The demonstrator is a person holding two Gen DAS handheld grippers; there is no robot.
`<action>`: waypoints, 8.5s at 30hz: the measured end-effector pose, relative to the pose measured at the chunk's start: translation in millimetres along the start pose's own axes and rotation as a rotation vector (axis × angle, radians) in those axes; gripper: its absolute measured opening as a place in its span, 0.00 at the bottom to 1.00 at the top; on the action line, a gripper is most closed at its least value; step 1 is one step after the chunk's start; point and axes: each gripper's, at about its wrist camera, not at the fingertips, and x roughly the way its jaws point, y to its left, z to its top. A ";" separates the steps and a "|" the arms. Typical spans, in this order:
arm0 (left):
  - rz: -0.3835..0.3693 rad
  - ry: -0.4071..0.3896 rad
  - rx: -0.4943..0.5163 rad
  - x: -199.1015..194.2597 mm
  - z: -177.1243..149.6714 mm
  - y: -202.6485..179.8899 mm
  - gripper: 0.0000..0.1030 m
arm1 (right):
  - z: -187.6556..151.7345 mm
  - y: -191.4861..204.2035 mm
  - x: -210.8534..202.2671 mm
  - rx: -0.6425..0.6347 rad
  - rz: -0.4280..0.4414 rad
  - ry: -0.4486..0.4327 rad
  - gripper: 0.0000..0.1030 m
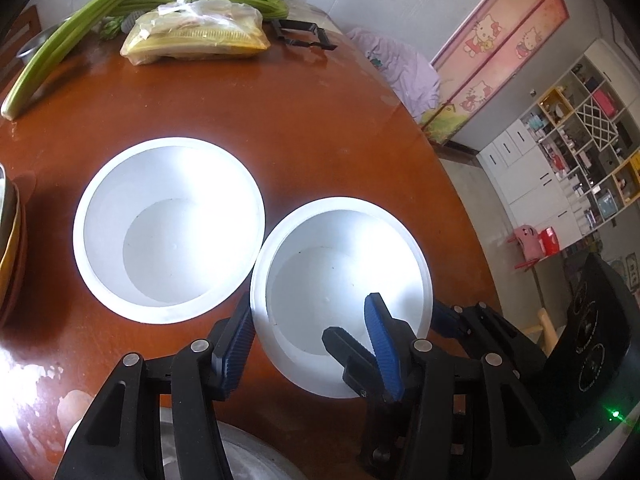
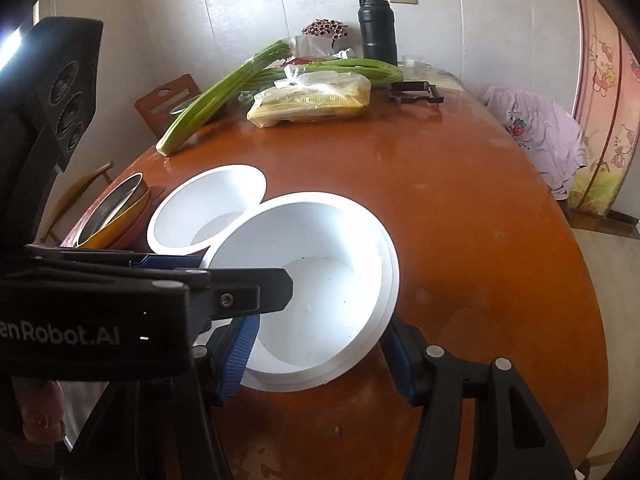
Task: Organize plates and bowls
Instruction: 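Close the left gripper on the noodle bowl rim and lift it, then carry the noodle bowl with the left gripper and lower it into the steel bowl, then open the left gripper and release the noodle bowl, then move the left gripper to the second noodle bowl rim and close it, then lift the second noodle bowl and lower it into the first noodle bowl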
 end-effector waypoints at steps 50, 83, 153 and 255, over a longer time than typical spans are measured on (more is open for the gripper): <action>0.017 -0.148 0.093 -108.5 -52.8 22.3 0.53 | -14.4 84.1 -78.3 -0.041 0.023 -0.110 0.58; 0.060 -0.116 0.042 -130.3 -97.7 77.5 0.53 | -39.0 147.8 -70.5 -0.137 0.108 -0.023 0.58; 0.126 -0.096 0.038 -115.7 -105.9 86.4 0.54 | -49.2 128.6 -46.6 -0.109 0.081 0.020 0.58; 0.081 0.059 0.126 13.9 60.2 91.5 0.46 | 59.9 74.6 67.7 -0.026 0.024 0.066 0.61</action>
